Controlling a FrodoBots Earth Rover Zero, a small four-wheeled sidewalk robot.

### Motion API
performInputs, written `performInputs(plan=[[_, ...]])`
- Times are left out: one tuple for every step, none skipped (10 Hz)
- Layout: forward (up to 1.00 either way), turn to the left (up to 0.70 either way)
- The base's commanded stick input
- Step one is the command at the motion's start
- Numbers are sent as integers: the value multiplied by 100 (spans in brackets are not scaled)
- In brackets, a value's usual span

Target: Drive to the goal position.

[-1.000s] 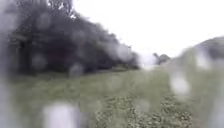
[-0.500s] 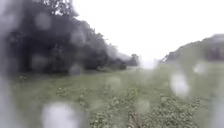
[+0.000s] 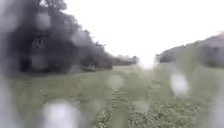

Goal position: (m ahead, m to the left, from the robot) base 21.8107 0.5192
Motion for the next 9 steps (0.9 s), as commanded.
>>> performInputs(plan=[[85, 0], [85, 0], [85, 0], [85, 0], [85, 0], [85, 0], [85, 0], [85, 0], [85, 0]])
